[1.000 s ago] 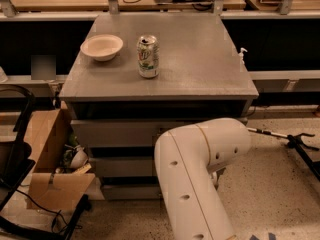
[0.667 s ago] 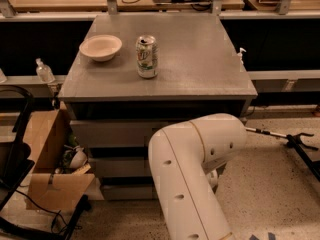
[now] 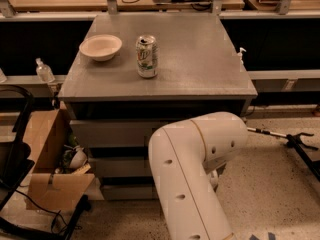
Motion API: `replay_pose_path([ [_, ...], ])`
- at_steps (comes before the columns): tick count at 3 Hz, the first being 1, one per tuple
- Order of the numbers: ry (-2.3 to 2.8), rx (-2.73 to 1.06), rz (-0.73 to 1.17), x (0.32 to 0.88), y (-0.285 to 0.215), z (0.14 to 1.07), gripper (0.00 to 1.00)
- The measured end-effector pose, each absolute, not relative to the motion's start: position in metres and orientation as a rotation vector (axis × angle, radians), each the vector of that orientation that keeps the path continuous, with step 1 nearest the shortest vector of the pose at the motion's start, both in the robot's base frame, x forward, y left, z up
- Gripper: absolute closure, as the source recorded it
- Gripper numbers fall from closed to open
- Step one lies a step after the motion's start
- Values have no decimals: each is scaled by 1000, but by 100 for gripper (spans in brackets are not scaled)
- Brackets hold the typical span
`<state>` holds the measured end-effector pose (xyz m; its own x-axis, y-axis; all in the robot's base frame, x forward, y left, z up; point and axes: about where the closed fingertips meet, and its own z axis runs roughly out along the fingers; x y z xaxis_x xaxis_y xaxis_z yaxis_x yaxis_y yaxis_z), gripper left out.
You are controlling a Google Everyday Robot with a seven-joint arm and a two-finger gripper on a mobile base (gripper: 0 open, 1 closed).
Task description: Open bottom drawer
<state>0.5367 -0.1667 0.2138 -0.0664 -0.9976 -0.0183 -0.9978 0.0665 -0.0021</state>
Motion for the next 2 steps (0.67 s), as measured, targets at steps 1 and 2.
replay_pose_path([
  [1,2144,-2170,-37,514,-166,214,100],
  [2,2084,-2190,-82,476,-177,210,100],
])
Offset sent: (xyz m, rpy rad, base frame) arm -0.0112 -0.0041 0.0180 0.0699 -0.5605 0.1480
